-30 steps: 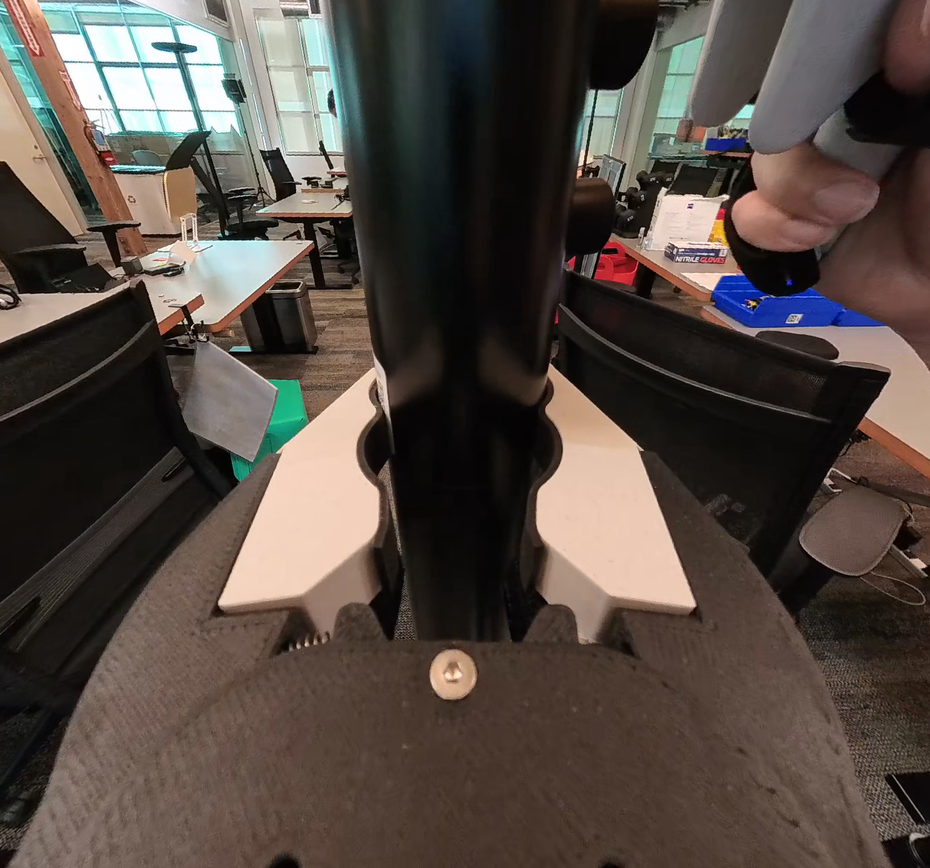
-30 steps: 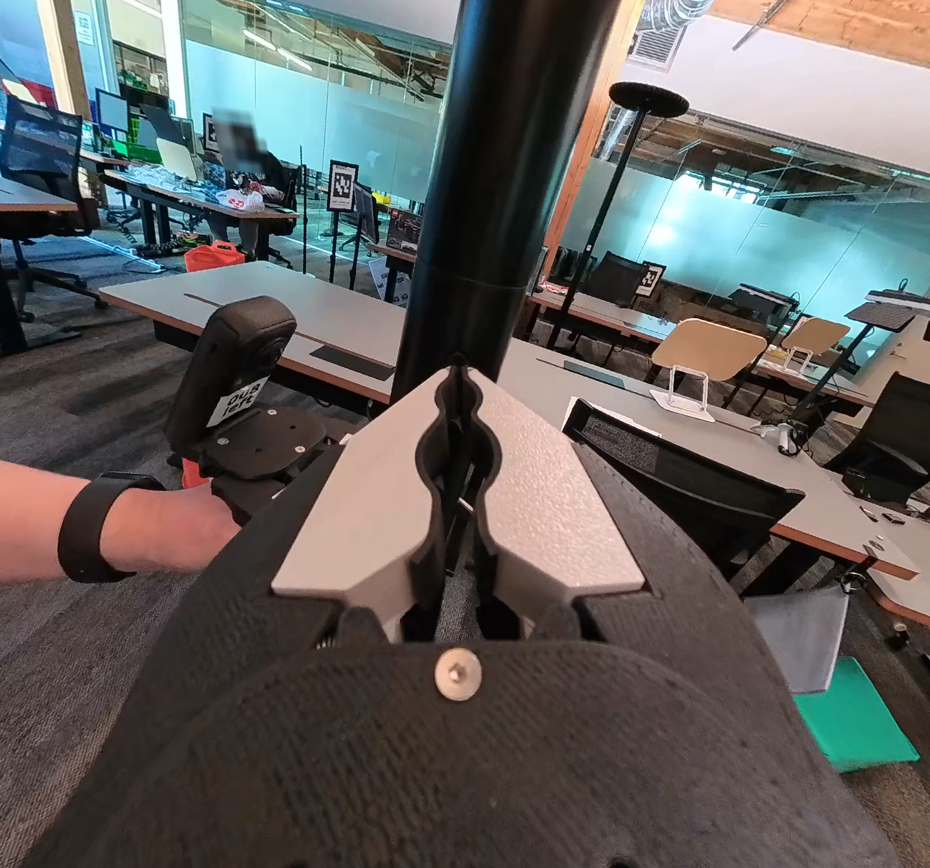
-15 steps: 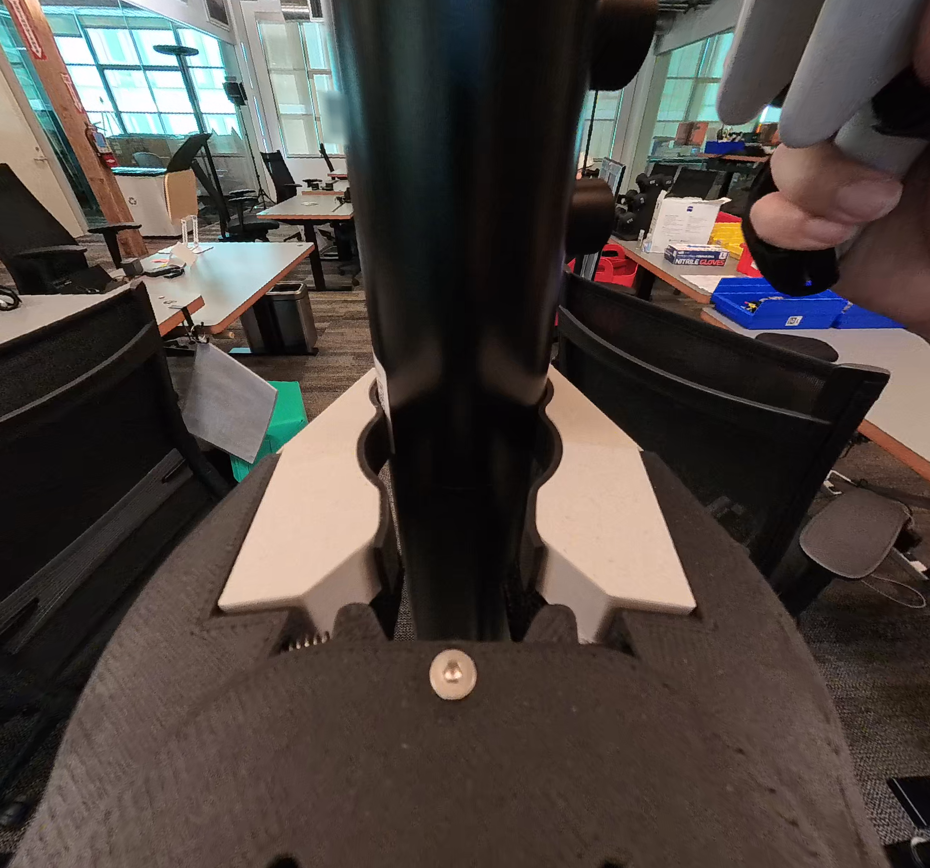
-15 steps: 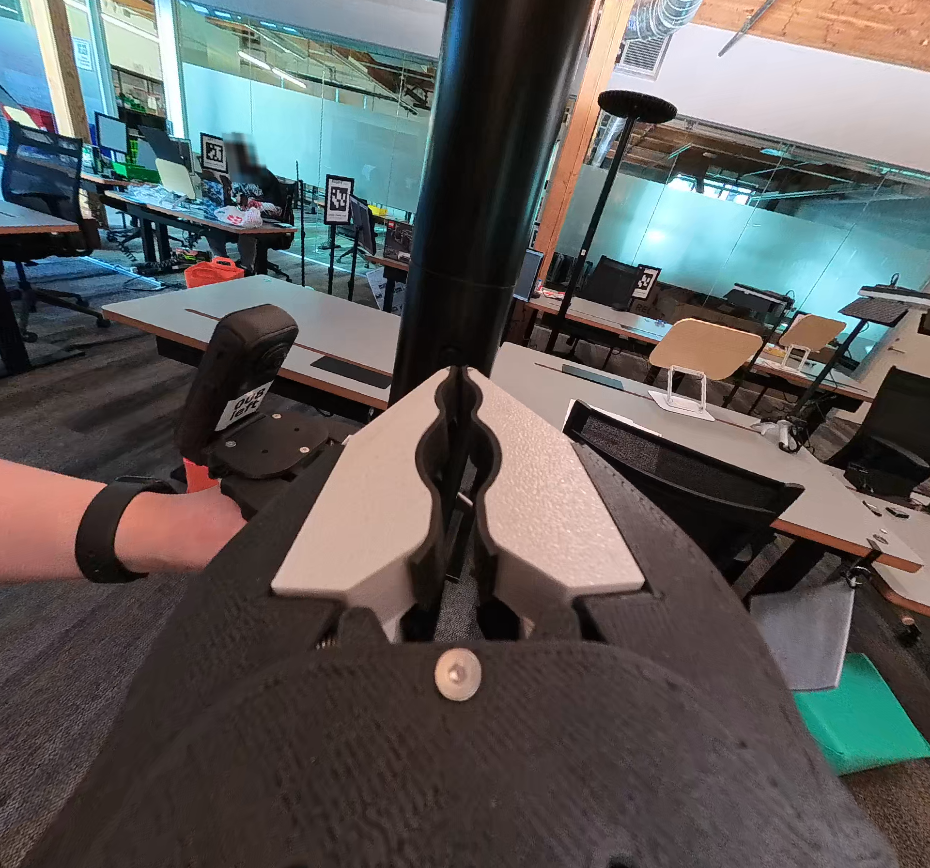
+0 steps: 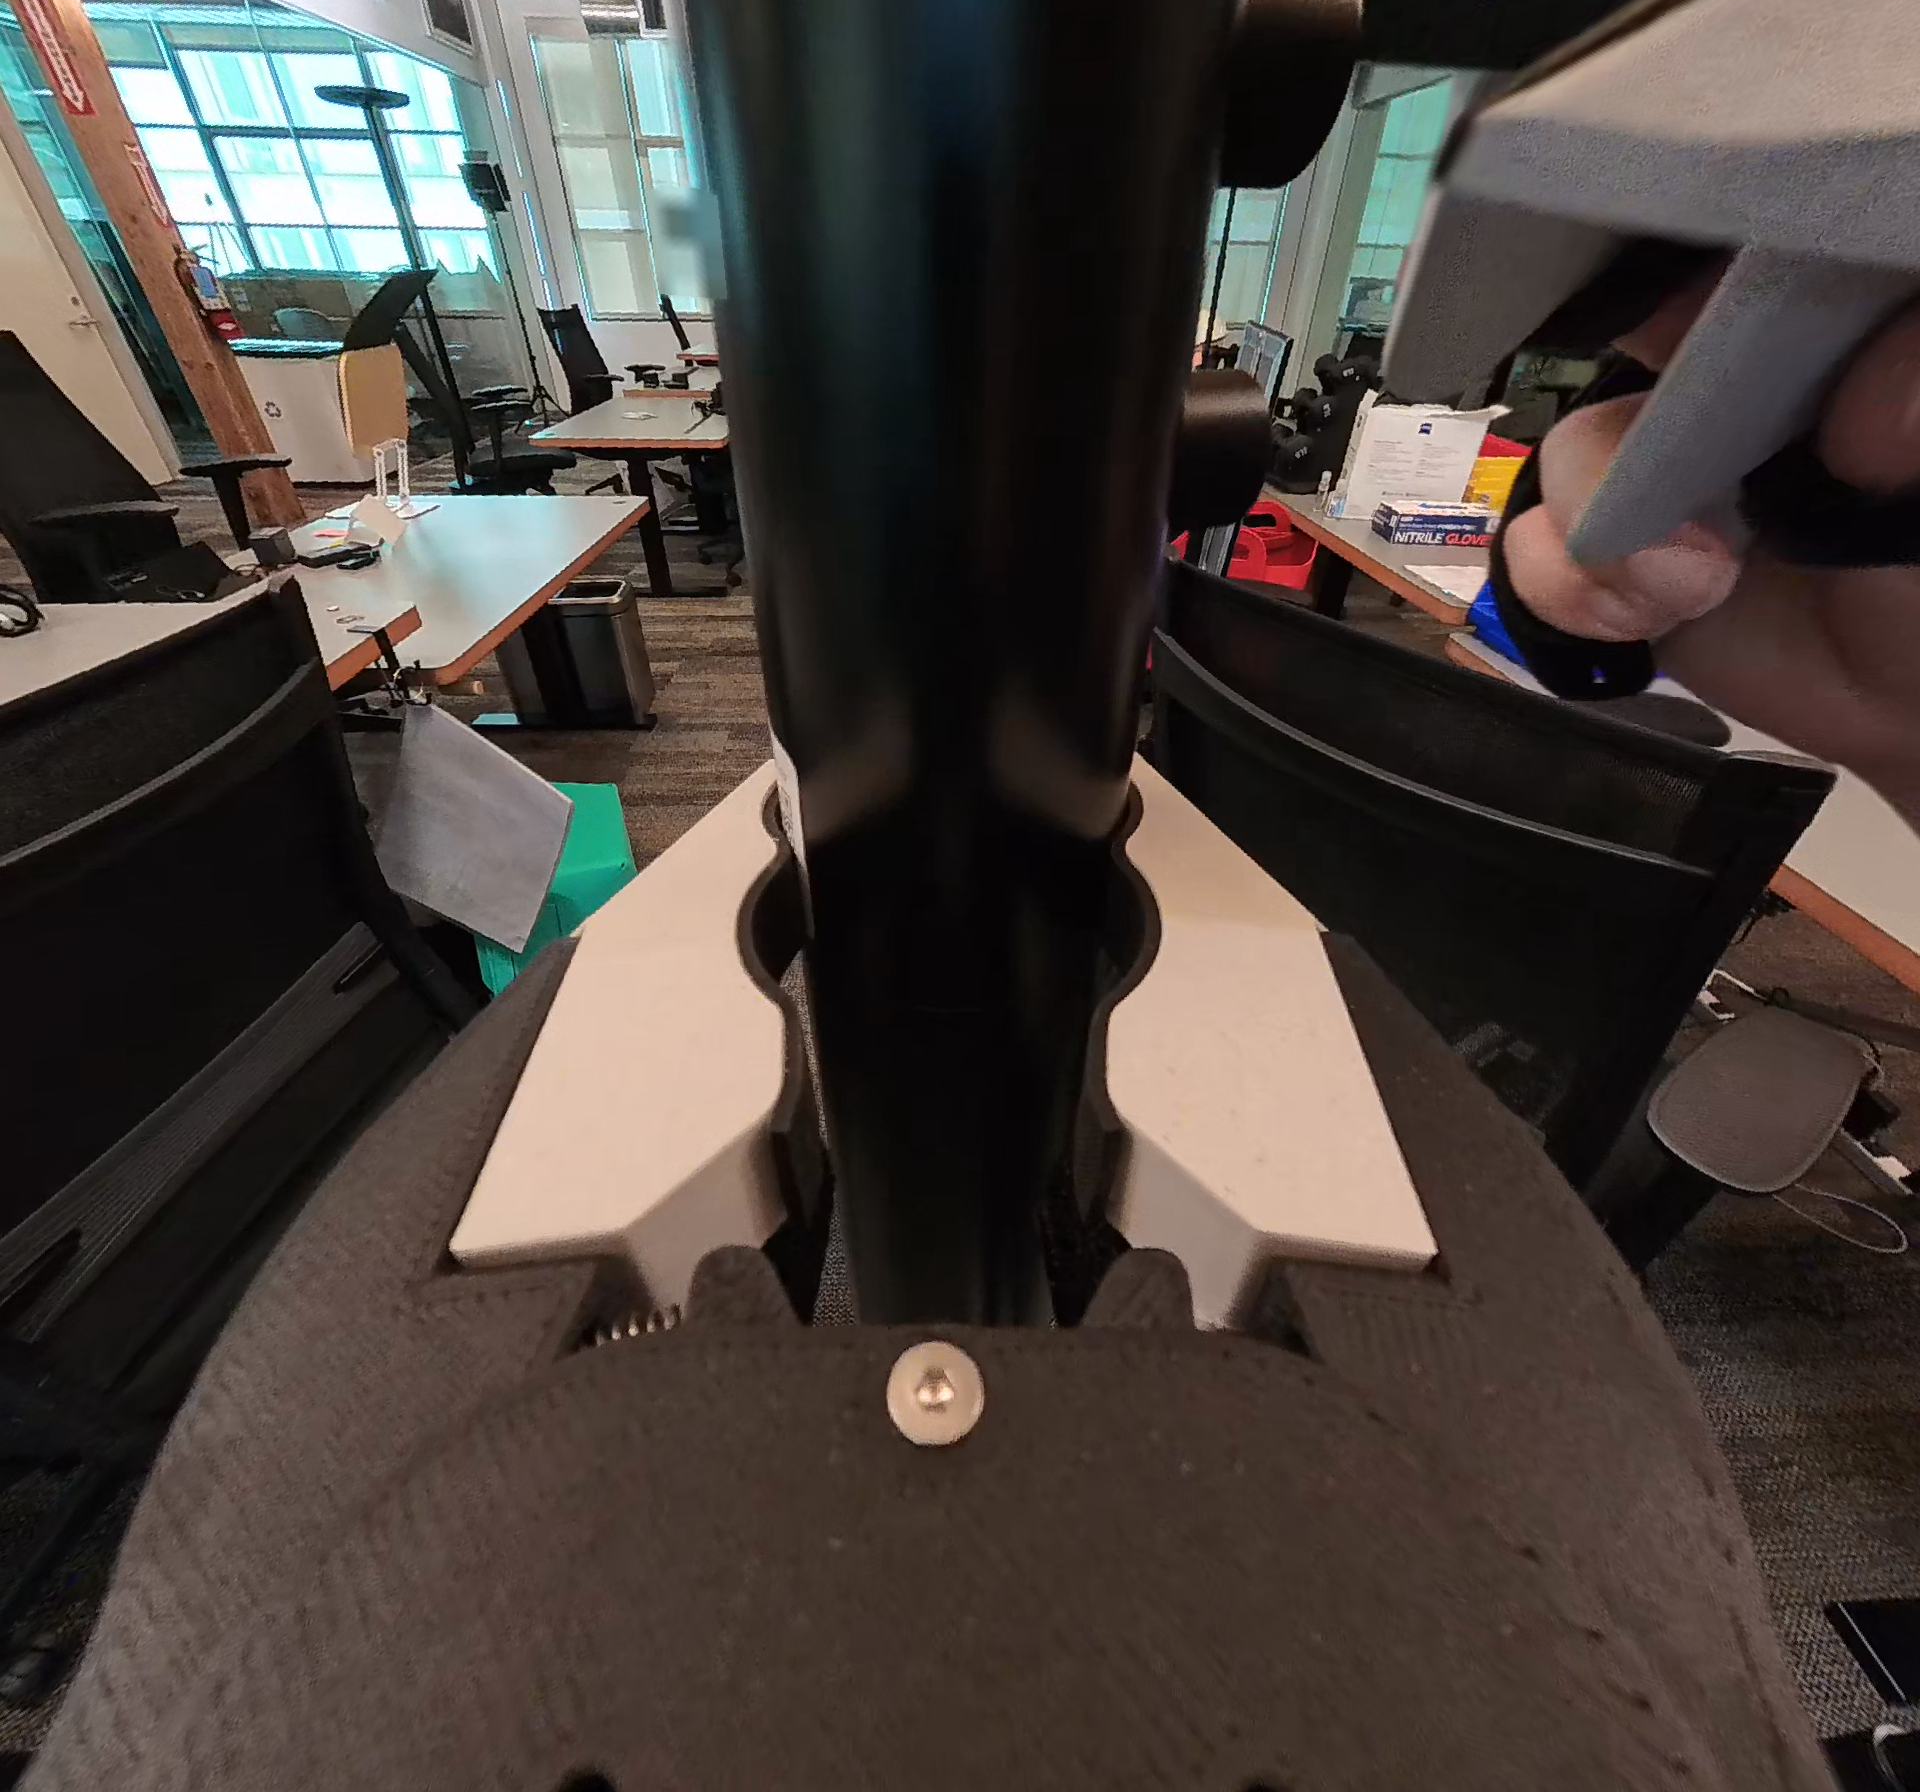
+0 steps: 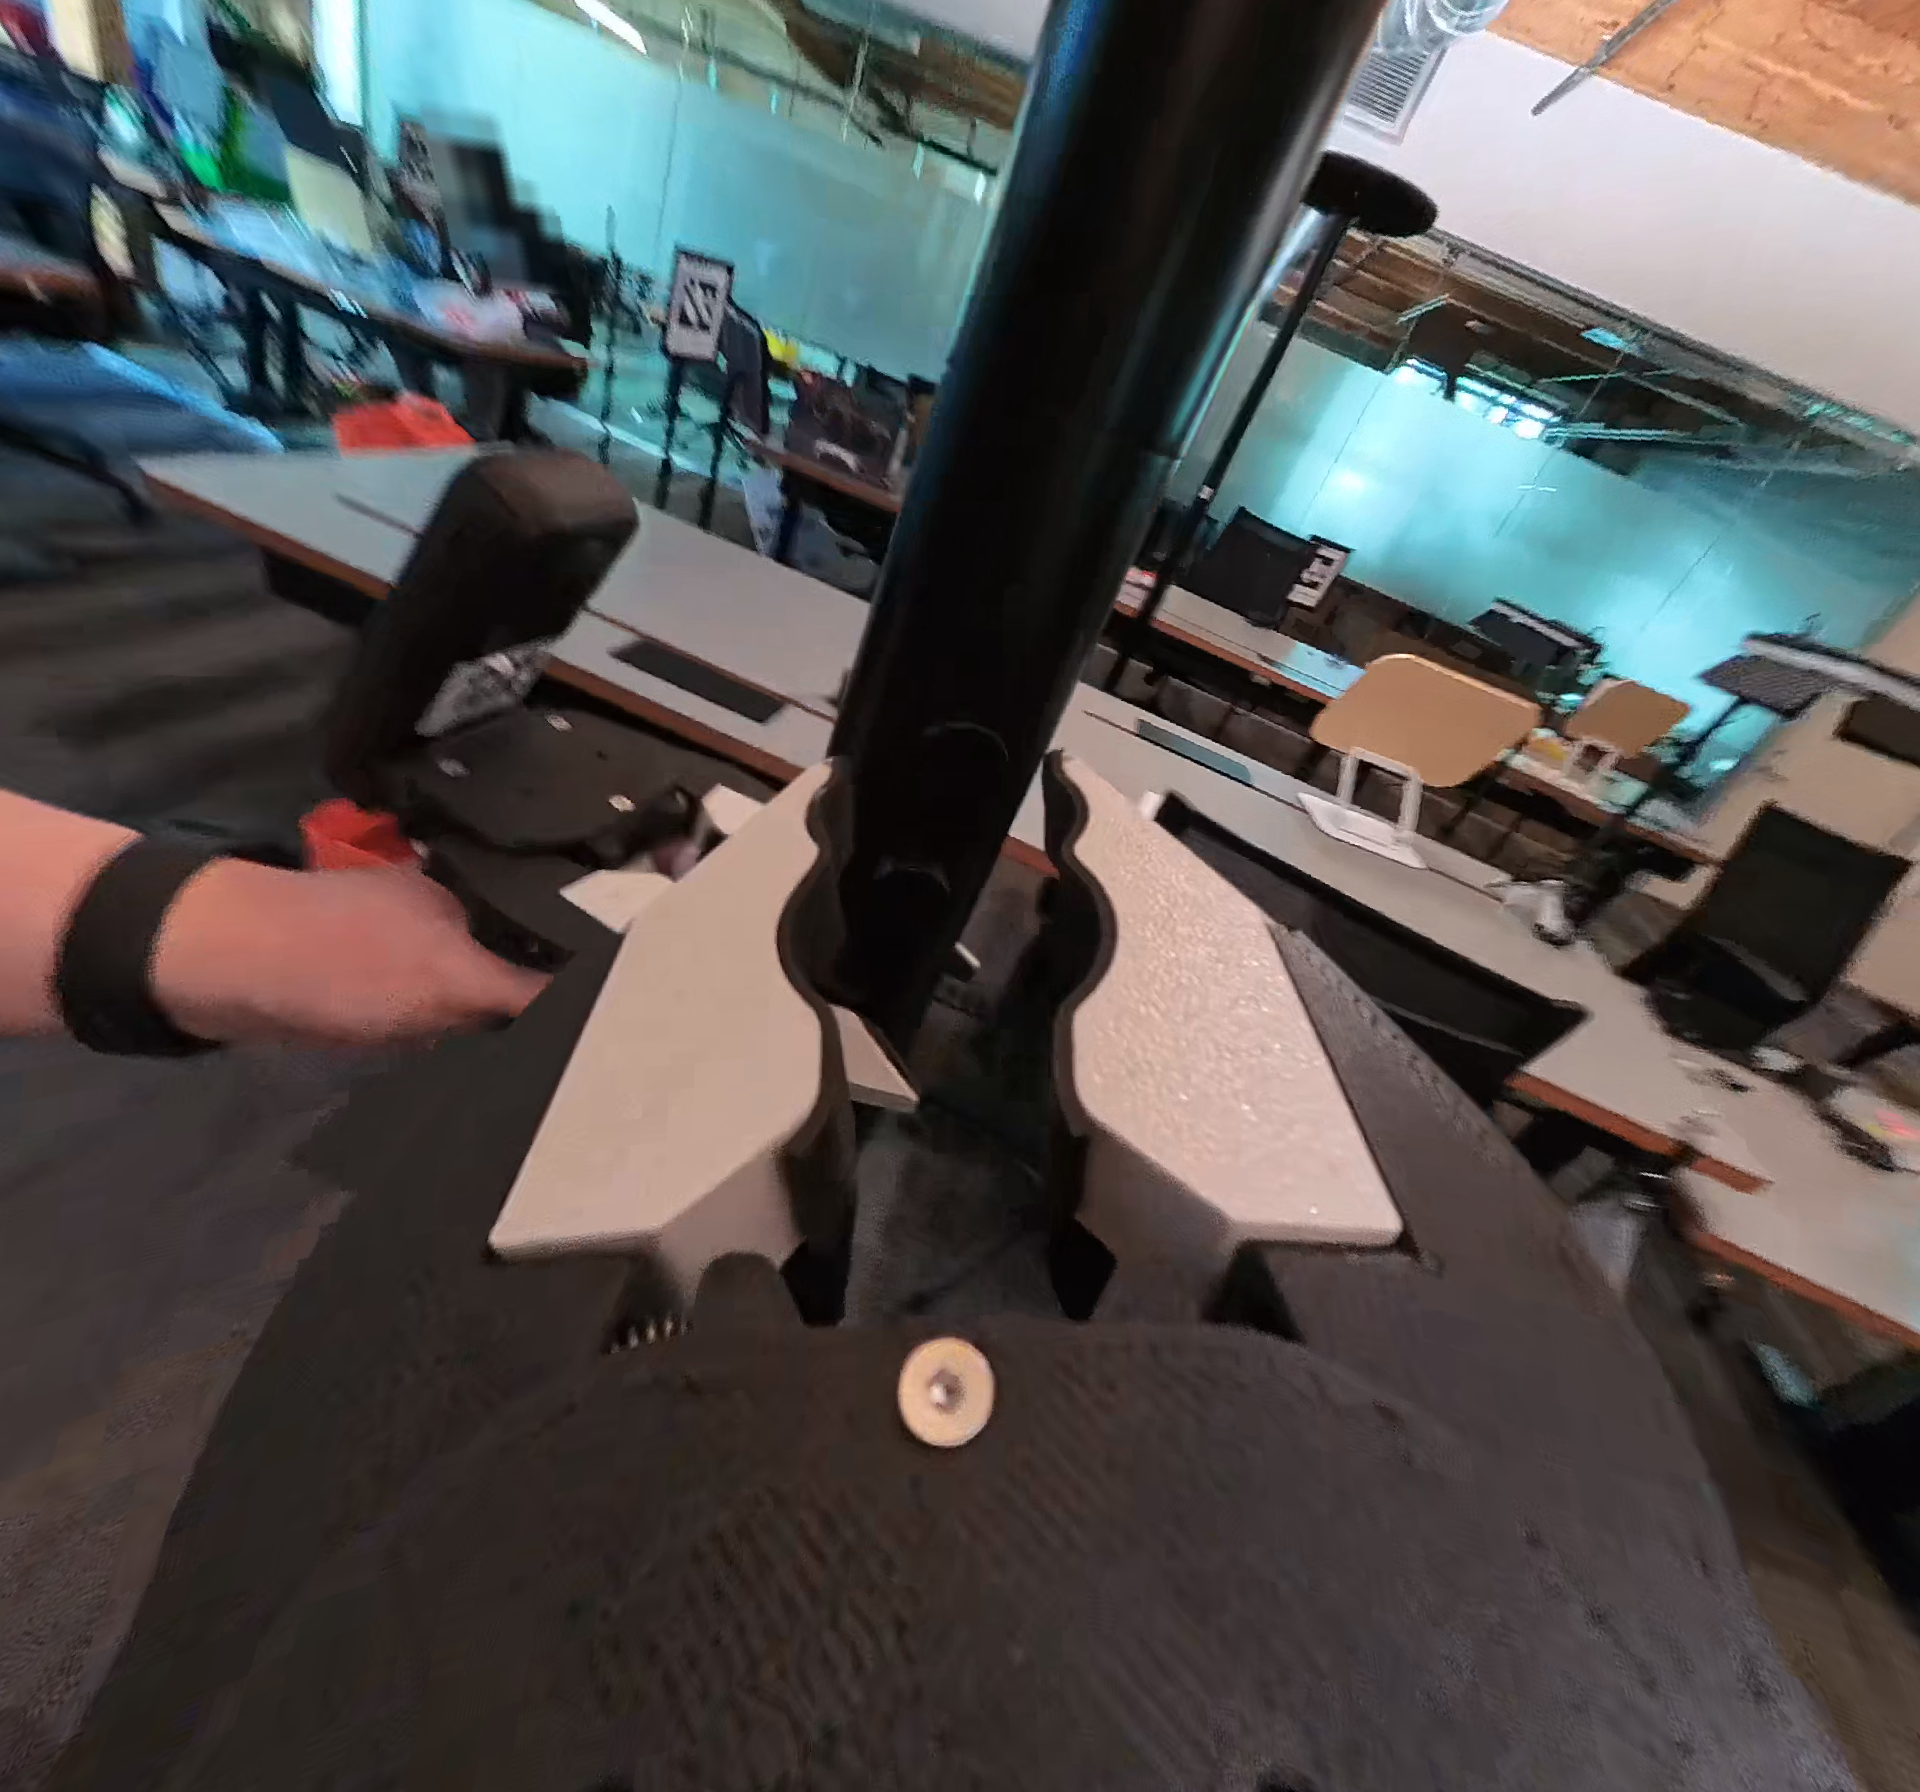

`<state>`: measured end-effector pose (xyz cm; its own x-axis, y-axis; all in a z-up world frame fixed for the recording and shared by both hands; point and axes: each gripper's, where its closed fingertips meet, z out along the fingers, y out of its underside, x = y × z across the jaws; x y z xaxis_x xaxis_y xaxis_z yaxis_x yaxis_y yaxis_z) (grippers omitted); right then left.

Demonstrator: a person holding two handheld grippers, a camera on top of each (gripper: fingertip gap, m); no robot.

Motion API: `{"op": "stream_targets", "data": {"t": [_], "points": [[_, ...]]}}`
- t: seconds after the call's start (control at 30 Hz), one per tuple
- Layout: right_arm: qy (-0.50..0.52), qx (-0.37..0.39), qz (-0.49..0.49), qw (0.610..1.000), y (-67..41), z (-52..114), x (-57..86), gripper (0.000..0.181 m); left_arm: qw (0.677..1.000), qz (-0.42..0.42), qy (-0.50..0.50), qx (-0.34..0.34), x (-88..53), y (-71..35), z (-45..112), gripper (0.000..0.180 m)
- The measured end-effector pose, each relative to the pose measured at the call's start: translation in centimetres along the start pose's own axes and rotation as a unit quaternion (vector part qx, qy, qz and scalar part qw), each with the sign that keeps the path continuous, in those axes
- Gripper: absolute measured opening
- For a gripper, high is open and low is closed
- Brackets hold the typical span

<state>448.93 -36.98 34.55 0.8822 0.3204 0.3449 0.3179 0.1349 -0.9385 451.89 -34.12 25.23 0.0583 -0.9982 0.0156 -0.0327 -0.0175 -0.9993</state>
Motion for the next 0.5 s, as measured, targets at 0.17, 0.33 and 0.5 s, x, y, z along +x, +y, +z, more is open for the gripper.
{"op": "stream_targets", "data": {"t": [0.17,0.33,0.5], "points": [[0.032,-0.040,-0.099,0.994,0.6,1.3,0.3,0.029,1.000,0.000,0.000,-0.001,-0.1,0.1,0.1,0.056],[0.020,-0.049,-0.095,0.994,0.7,1.5,0.3,0.016,1.000,0.000,0.000,-0.001,-0.1,0.0,0.1,0.055],[-0.011,-0.038,-0.014,0.999,0.7,1.5,0.3,0.017,1.000,0.000,0.001,-0.001,-0.2,0.1,0.0,0.055]]}}
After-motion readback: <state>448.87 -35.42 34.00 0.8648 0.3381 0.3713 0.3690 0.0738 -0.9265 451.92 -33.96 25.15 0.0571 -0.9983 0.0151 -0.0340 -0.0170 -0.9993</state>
